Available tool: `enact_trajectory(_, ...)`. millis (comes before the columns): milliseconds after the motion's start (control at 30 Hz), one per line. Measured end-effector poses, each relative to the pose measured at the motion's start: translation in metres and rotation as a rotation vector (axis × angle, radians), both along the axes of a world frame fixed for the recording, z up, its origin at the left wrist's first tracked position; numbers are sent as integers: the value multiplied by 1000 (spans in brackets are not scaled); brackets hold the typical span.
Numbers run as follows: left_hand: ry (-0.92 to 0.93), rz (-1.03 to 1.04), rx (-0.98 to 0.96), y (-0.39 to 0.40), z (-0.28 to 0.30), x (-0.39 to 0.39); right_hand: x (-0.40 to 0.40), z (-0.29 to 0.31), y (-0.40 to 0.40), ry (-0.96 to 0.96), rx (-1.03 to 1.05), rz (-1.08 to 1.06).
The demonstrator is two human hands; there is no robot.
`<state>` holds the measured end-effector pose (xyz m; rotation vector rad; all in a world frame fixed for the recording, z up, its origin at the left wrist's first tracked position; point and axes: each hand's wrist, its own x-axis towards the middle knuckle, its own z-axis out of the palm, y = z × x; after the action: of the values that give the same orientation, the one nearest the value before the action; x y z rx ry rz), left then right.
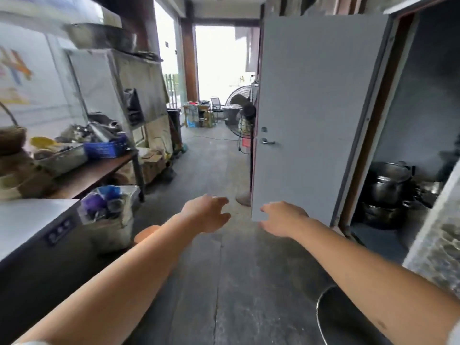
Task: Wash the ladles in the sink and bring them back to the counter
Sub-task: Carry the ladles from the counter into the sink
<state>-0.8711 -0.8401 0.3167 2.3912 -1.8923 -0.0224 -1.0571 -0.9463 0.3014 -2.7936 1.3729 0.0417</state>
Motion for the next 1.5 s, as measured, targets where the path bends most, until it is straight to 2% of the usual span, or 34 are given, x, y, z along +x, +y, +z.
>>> enact_trajectory(133, 21, 213, 4, 84, -6, 112, 131, -4, 52, 41, 6, 211)
enact_trajectory(300, 16, 387, -31, 194, -7, 211, 278, -9, 137, 38, -22, 445)
enact_trajectory(500, 43, 703, -42, 341, -22, 297, 414, -11, 252, 3, -7, 729)
enact_trajectory(667, 74, 1028, -37, 476, -44, 343, 523, -26, 372, 51, 0, 1072)
enact_trajectory(900, 74, 1376, 15, 621, -75, 399, 646, -60, 527, 94, 32, 1409)
enact_trajectory(1067, 154, 1585, 46, 701, -96, 438, 723, -80, 627, 122, 21, 1609)
enact_trajectory(1267, 228, 1751, 17, 777, -114, 471, 785, -105, 735, 194, -2, 1789)
enact_trajectory(1500, 295, 1800, 2, 877, -152, 520, 835, -147, 844, 288, -9, 1858)
